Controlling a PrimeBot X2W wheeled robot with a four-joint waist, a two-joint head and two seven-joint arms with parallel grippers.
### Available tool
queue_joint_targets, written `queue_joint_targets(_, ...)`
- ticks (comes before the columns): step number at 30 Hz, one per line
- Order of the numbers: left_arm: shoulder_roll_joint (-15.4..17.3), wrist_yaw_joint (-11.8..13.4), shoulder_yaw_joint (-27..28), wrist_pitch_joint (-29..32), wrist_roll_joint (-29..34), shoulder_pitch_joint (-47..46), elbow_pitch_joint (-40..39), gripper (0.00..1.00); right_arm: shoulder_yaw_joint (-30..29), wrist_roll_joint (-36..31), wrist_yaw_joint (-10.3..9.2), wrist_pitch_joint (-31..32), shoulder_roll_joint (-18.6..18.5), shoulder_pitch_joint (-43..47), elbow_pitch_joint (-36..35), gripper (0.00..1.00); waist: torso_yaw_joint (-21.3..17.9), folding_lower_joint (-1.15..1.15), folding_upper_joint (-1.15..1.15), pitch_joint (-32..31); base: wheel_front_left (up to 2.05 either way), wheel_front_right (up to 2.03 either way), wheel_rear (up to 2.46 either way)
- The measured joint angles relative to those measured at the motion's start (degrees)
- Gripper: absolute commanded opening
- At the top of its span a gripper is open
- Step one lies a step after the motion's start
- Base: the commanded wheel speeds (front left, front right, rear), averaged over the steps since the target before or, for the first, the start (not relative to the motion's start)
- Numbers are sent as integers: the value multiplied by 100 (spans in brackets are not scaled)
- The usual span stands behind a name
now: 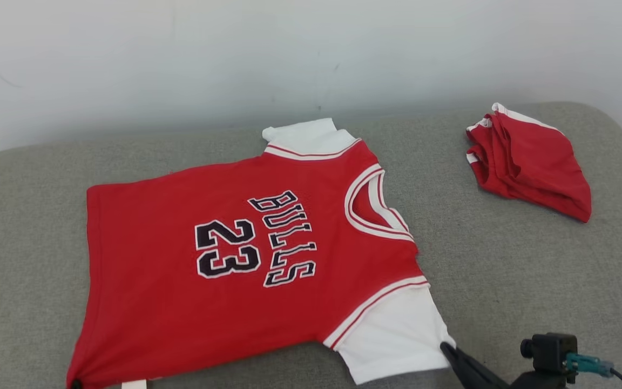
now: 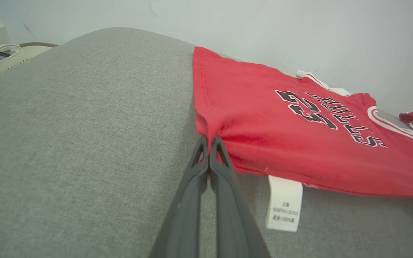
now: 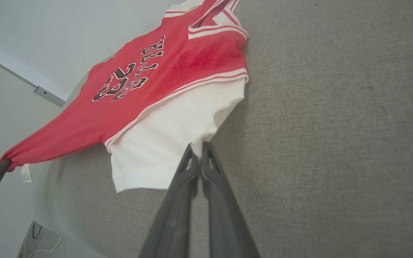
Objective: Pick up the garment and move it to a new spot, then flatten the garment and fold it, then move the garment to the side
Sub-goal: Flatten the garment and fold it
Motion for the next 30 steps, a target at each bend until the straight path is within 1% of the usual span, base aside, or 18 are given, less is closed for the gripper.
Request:
queue_joint_targets(10,-176,-166,320,0,290,170,299,0,-313,0,0,953,57,872,-510,0,72,0,0,-97,0,0,0)
queue_joint_targets(14,-223,-200,404,1,358,166,414,0,-423,-174,-1,1098,221,987,-623,0,44,0,0,-89,0,0,0)
queue_joint_targets(20,-270,-298,494,0,454,53,558,0,-632,-463,-1,973,416,917,-832,0,6,1,0,-49,0,0,0)
queue_joint_targets(24,-279,-353,494,0,560,-151,611,0,-801,-593,-1,715,536,524,-894,0,-4,1,0,19,0,0,0)
queue_joint_targets(27,-274,-392,487,0,589,-236,644,0,-805,-701,-1,656,539,285,-836,0,-15,1,1,48,0,0,0)
queue_joint_targets(30,-268,-401,454,1,614,-397,675,0,-809,-722,-1,613,619,-75,-680,0,-20,1,1,90,0,0,0)
